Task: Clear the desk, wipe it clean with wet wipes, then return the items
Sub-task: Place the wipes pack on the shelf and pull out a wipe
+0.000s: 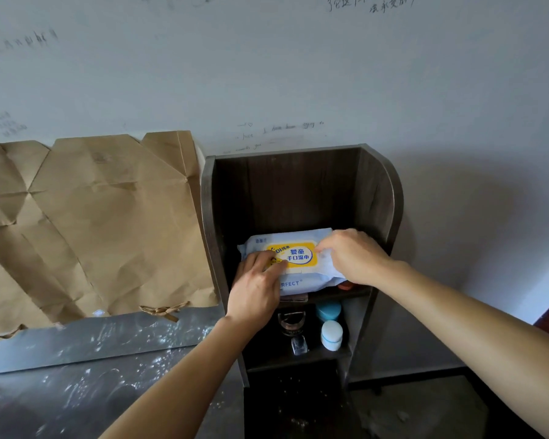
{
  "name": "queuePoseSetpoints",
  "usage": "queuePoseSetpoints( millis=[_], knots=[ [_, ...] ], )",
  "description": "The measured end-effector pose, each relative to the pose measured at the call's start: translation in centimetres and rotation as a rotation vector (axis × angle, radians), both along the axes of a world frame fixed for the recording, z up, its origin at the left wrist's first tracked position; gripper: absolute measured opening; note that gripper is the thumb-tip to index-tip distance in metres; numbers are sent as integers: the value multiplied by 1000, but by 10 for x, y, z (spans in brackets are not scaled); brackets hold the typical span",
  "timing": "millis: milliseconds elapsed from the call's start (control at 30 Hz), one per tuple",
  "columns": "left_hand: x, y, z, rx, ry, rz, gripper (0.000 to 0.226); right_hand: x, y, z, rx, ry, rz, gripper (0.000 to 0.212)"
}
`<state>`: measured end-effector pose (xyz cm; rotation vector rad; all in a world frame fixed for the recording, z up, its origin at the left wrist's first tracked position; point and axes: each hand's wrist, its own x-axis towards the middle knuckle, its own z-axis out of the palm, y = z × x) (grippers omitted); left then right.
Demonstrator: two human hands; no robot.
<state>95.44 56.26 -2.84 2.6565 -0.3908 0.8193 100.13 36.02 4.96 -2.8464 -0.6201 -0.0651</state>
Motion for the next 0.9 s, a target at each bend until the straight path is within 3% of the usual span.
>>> queuePoseSetpoints(
  millis=[133, 233, 333, 433, 500, 633, 767, 833, 900],
  knots=[
    [-5, -2, 3, -44, 8, 10, 31, -14, -7, 8, 529, -94, -91, 37],
    [-21, -4, 7, -179, -25, -11, 24, -33, -5, 18, 866, 108, -72, 36],
    [-51, 5, 18, -482, 35, -3, 15, -51, 5, 19, 1024, 289, -53, 42],
    [-86, 25, 39, -969, 310, -39, 35, -73, 35, 12, 1072, 411, -10, 44],
    [-108, 47, 47, -1158, 457, -68, 39, -92, 66, 4, 1039, 452, 48, 45],
    [-164, 106, 45, -1231, 445, 9, 21, -137, 137, -12, 1031, 597, 139, 48],
    [-233, 172, 40, -1336, 419, 130, 15, -190, 208, -33, 925, 657, 192, 67],
    [-268, 201, 34, -1357, 397, 189, 13, -218, 244, -46, 852, 576, 227, 55],
    [-302, 228, 28, -1344, 358, 279, 15, -242, 278, -56, 829, 442, 234, 21]
  ],
)
